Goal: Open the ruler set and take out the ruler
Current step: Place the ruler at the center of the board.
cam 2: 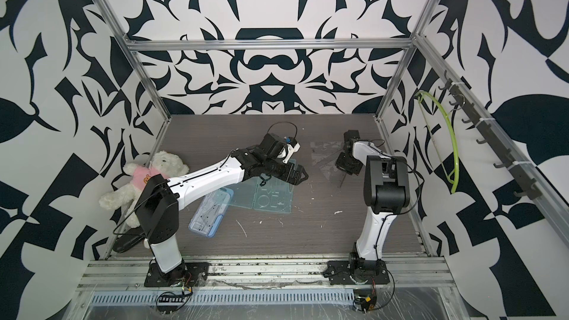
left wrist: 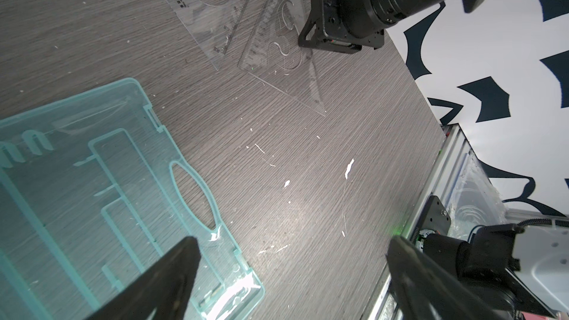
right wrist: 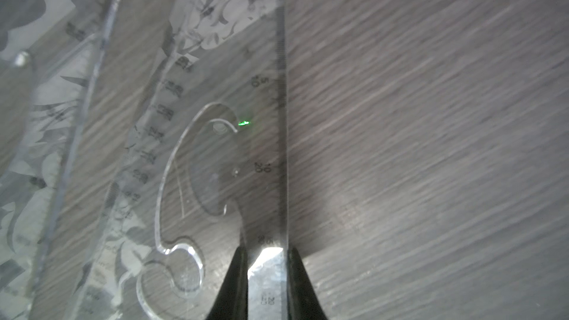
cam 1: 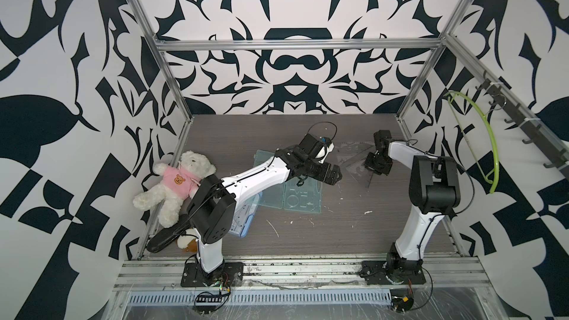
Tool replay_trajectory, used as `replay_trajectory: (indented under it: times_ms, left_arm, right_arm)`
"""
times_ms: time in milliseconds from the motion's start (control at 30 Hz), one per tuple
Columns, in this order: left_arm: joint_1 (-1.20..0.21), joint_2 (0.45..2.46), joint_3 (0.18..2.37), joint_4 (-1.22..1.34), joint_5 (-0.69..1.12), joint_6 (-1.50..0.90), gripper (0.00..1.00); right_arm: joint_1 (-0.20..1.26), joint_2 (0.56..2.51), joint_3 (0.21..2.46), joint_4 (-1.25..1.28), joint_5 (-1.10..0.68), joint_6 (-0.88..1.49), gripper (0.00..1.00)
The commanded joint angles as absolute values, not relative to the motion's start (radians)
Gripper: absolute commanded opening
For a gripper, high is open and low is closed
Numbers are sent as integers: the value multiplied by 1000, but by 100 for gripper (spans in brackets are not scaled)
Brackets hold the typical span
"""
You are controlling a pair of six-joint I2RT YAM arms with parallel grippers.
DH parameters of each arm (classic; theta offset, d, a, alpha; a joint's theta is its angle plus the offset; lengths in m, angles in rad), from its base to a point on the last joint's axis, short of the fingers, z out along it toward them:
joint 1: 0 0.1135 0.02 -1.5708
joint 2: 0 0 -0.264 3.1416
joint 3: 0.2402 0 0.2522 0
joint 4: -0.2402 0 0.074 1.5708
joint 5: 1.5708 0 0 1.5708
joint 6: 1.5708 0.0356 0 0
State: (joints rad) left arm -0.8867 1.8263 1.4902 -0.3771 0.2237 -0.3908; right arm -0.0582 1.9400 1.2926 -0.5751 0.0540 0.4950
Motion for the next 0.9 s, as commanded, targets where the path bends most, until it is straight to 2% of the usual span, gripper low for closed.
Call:
replay_trajectory:
  times_ms: [0,133,333,467,700,767,867]
  left_arm:
    - [-891,1815,1490,-395,214,-376,99]
    - [-891,1802,1475,-387,197,-376,99]
    - [-891,1771,1443,-373,173,-379,99]
    - [-891,1732,1409,-368,115,-364,99]
    - [-870,1553,1323,-398,-148,-332,99]
    - [-843,1471,1269,-388,-198,-364,99]
    - [-743,1368,1181,-388,-158,-456,99]
  right_arm:
    - [-66,1934,1334,-583,77,492,16]
    - [-66,1927,1334,-579,68,493,21]
    - [-66,1875,1328,-575,75,494,44]
    - [-66,1806,1314,-568,87,492,52]
    - [9,1569,1231,-574,84,478,56]
    - [76,1491,1185,-582,88,477,56]
    - [252,1397,1113,-612,123,476,56]
